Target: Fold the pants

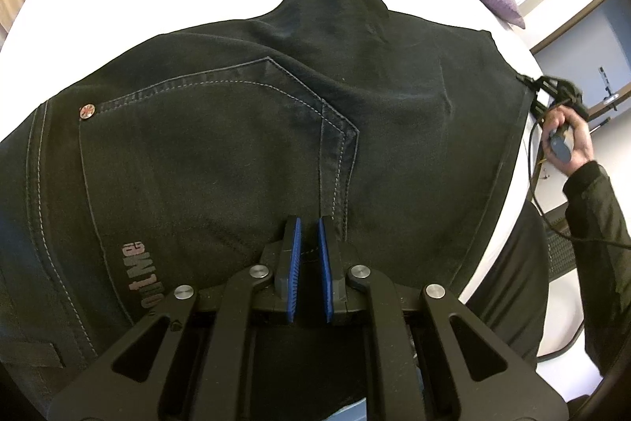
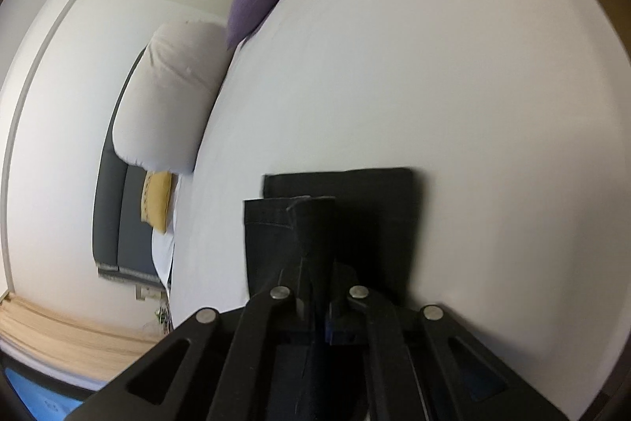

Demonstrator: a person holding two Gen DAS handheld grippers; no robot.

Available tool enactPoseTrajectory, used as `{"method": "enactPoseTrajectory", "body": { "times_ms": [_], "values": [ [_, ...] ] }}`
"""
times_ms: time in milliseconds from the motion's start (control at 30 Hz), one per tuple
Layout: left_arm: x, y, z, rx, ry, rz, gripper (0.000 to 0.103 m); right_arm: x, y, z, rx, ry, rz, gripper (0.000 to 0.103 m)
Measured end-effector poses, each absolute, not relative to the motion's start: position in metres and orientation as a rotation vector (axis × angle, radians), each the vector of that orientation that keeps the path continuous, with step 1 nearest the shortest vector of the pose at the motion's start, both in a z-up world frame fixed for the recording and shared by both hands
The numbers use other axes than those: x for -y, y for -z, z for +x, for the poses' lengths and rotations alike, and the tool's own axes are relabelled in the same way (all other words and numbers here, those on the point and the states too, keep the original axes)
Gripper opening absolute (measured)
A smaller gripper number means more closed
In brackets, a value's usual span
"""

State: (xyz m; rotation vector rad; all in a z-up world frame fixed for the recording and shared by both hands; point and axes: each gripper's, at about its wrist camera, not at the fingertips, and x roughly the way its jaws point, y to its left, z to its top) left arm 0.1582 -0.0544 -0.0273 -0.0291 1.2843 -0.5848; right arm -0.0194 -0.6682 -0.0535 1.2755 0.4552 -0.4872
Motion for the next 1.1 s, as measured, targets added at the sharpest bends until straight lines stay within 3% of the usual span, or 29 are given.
{"method": "enactPoseTrajectory", "body": {
  "times_ms": [733,900,967,1067,1100],
  "values": [
    [0.033,0.035,0.15,-1.252,0.631,-0.146,0.009,0.677,0.066,-0.029,-0.335,0.502,1.312,0.003],
    [0.027,0.037,0.151,-1.244,0.647,-0.162,0.009,0.684,0.071,-0.022,-0.395,0.462,1.278,0.001],
    [0.026,0.037,0.151,-1.244,0.646,-0.175,0.009,0.686,0.062,-0.017,-0.442,0.453,1.223,0.009],
    [0.024,0.039,0.152,-1.24,0.646,-0.192,0.009,0.692,0.047,-0.008,-0.493,0.405,1.131,0.039],
    [0.023,0.039,0.152,-1.239,0.647,-0.193,0.009,0.694,0.043,-0.005,-0.516,0.388,1.103,0.042]
  ]
}}
